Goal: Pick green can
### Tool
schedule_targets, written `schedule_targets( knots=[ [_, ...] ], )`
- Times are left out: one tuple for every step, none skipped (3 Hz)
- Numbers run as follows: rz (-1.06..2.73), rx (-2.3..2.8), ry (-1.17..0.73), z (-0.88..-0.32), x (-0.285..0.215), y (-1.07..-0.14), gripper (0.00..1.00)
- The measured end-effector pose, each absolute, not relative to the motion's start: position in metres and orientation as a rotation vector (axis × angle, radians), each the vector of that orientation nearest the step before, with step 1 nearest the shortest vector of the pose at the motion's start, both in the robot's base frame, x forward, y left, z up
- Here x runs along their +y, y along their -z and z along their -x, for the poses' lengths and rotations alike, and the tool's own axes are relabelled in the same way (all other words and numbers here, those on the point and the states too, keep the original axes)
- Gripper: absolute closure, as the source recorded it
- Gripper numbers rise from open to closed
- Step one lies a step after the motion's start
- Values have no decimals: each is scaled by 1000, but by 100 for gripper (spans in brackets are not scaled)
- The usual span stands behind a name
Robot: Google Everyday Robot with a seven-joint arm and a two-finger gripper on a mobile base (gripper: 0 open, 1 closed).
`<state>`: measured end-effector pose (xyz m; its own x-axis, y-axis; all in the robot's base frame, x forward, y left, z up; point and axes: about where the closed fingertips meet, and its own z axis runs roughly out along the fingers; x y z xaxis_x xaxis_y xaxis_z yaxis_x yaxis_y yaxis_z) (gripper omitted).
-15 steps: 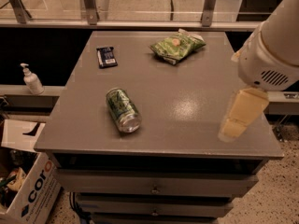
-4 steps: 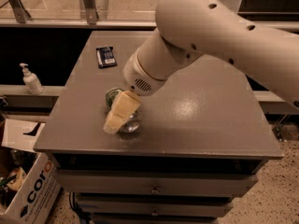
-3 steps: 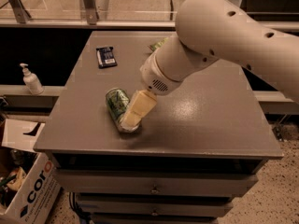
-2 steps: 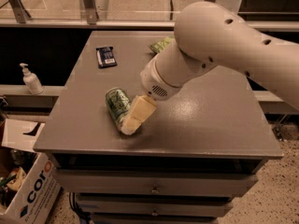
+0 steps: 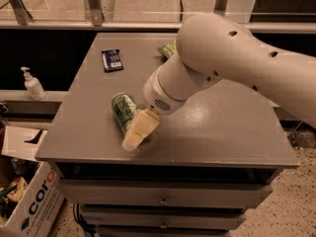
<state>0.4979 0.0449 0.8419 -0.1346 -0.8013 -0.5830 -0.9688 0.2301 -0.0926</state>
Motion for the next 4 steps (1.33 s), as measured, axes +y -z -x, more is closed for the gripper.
schedule_targets(
  knots=[
    [1601,2015,-432,-492,53,-838,0],
    [1557,2061,-448,-488,63,-833,0],
    [1484,2114,-470,-488,77,-832,18],
    [1413,2143,-483,-491,85,-834,41]
  ],
)
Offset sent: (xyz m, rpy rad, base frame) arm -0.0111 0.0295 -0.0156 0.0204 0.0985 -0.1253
